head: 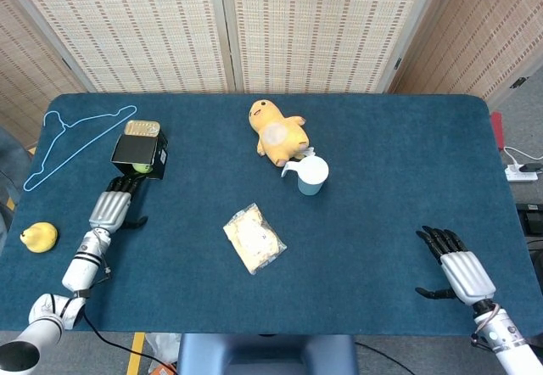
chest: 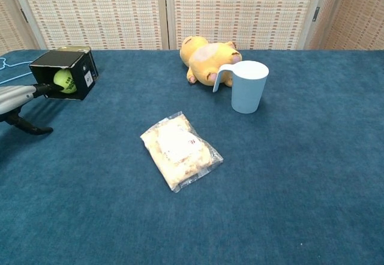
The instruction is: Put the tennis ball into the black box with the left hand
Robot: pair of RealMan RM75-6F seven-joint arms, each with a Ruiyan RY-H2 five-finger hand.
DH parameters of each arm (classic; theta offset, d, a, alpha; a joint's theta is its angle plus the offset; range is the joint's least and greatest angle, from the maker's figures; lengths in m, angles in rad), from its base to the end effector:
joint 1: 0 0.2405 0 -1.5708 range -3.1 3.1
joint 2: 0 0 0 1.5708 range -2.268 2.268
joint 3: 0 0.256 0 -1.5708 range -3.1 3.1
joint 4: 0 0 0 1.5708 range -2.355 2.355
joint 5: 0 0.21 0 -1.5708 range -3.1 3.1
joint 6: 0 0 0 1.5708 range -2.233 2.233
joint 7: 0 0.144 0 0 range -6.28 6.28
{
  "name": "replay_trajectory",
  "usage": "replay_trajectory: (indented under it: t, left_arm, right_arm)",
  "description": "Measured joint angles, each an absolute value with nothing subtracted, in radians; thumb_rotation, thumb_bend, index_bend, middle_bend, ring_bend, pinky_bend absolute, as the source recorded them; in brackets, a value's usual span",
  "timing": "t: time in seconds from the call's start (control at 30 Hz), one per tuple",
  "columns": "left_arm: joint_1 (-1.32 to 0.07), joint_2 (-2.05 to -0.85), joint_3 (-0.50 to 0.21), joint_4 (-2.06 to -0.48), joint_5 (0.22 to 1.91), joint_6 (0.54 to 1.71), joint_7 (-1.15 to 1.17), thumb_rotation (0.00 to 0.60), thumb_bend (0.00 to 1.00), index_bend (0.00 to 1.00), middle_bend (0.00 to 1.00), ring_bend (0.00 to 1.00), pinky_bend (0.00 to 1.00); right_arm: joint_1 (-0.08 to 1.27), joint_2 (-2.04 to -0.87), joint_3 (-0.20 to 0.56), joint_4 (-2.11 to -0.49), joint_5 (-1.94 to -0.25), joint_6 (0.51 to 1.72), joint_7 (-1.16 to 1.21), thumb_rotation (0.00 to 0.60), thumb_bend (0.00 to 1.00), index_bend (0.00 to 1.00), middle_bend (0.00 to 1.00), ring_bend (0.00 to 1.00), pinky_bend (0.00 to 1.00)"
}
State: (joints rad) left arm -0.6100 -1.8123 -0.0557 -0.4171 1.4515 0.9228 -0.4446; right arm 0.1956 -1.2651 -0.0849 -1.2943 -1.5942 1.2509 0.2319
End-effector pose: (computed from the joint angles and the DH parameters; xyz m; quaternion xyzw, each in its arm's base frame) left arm -0.3357 0.3808 0.0147 -0.6800 -0.4040 -0.3181 0.5227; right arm -0.3553 -0.1879 0.0924 0.6840 -0.4555 0.3178 0.4730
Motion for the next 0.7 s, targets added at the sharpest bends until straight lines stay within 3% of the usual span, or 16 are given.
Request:
replay_trajectory:
  t: [0.5, 0.7]
  left_arm:
    - [-0.477, -1.688, -0.019, -0.618, 1.481, 1.116, -0.426, 0.28, 0.24, 0.0, 0.0, 0.0, 0.0]
    - [-0.429, -1.636, -0.009, -0.715, 1.489, 1.179, -0.425, 0.278, 0.3, 0.0, 0.0, 0.0, 0.0]
  right_arm:
    - [0.178, -1.259, -0.112, -1.284, -1.656, 1.318, 0.261, 0.6, 0.0, 0.0, 0.0, 0.0, 0.0]
    - [0.171, -1.254, -0.121, -1.281, -1.679, 1.347, 0.28, 0.6, 0.0, 0.0, 0.0, 0.0, 0.0]
